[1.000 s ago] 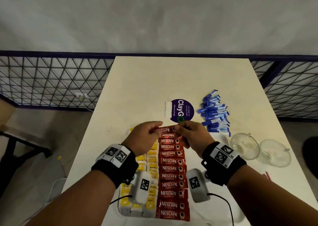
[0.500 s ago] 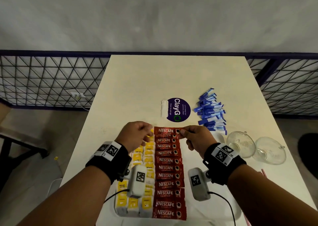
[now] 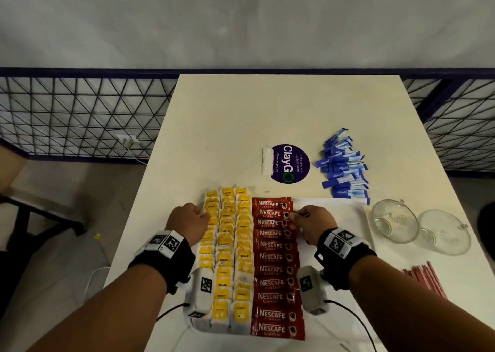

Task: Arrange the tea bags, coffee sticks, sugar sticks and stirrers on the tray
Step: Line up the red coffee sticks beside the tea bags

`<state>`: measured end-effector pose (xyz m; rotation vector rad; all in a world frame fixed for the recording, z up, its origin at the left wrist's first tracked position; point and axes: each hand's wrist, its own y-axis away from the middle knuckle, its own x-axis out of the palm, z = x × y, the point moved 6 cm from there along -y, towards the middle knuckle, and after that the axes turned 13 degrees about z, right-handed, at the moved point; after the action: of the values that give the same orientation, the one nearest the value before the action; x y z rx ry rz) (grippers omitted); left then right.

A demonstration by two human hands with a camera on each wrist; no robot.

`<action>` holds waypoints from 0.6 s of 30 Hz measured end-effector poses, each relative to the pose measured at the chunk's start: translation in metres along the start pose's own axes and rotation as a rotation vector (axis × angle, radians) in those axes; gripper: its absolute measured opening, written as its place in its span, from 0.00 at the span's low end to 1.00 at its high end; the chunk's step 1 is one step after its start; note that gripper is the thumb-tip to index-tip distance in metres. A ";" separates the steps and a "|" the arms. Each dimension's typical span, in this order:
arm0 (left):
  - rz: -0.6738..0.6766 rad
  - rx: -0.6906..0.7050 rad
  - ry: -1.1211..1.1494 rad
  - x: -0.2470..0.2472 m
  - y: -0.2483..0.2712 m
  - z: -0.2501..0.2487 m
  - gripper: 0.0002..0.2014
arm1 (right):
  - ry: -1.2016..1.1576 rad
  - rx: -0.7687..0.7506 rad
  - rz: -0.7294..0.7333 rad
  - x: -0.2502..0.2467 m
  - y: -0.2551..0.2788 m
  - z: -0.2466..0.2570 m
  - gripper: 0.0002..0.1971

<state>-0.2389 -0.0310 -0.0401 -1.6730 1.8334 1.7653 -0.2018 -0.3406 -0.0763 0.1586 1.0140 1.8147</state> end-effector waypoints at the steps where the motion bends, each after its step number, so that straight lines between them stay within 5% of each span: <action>1: 0.005 -0.001 -0.006 0.001 0.000 -0.001 0.22 | 0.028 0.006 -0.011 0.000 -0.001 0.001 0.11; 18: 0.049 -0.001 -0.051 0.005 0.002 -0.005 0.20 | 0.179 0.044 -0.053 -0.004 0.003 0.007 0.17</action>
<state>-0.2395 -0.0386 -0.0407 -1.5818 1.8681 1.8109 -0.1981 -0.3401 -0.0686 -0.0038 1.1734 1.7828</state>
